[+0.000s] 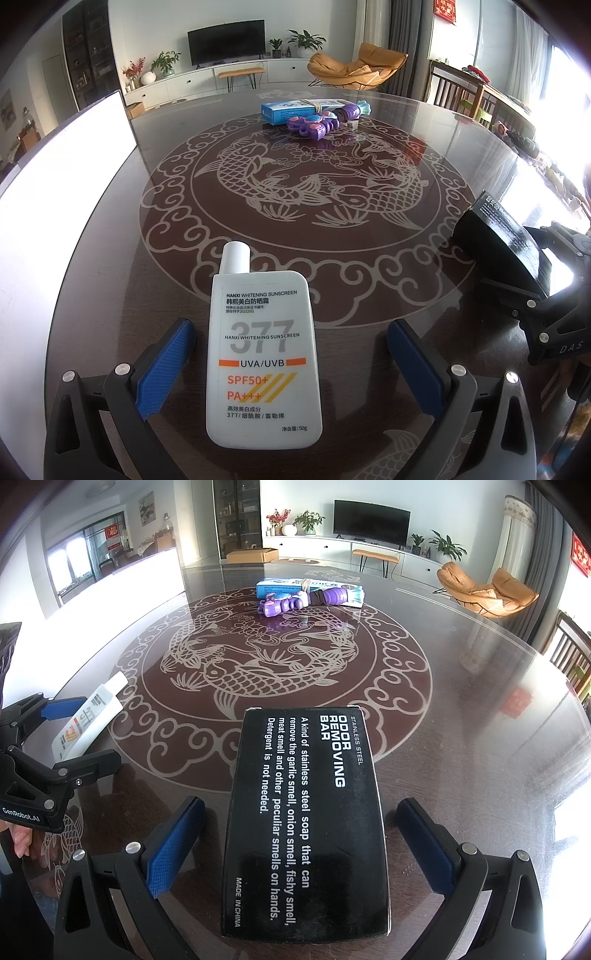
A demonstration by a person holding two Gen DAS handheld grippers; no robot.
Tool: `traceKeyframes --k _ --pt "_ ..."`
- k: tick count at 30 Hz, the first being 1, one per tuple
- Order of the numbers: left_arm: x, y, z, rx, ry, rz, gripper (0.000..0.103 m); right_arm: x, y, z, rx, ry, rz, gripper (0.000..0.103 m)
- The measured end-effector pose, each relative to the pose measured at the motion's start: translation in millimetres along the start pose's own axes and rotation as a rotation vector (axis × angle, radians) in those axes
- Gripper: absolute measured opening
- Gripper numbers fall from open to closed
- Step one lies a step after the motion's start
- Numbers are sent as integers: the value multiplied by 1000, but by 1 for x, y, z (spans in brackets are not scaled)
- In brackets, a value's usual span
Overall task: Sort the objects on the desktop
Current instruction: 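Hold the sunscreen bottle in the left tool and the black box in the right tool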
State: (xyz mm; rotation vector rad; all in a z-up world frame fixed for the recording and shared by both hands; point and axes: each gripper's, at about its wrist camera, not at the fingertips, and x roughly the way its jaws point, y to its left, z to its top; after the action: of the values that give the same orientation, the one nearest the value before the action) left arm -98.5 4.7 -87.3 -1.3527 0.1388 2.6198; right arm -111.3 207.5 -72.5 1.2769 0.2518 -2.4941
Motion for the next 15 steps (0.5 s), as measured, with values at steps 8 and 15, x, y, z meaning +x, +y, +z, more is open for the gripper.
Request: traceKeyframes --k 8,15 --pt "0 0 0 0 0 0 103 0 0 0 0 0 0 103" --pt "1 0 0 0 0 -1 103 0 0 0 0 0 0 103"
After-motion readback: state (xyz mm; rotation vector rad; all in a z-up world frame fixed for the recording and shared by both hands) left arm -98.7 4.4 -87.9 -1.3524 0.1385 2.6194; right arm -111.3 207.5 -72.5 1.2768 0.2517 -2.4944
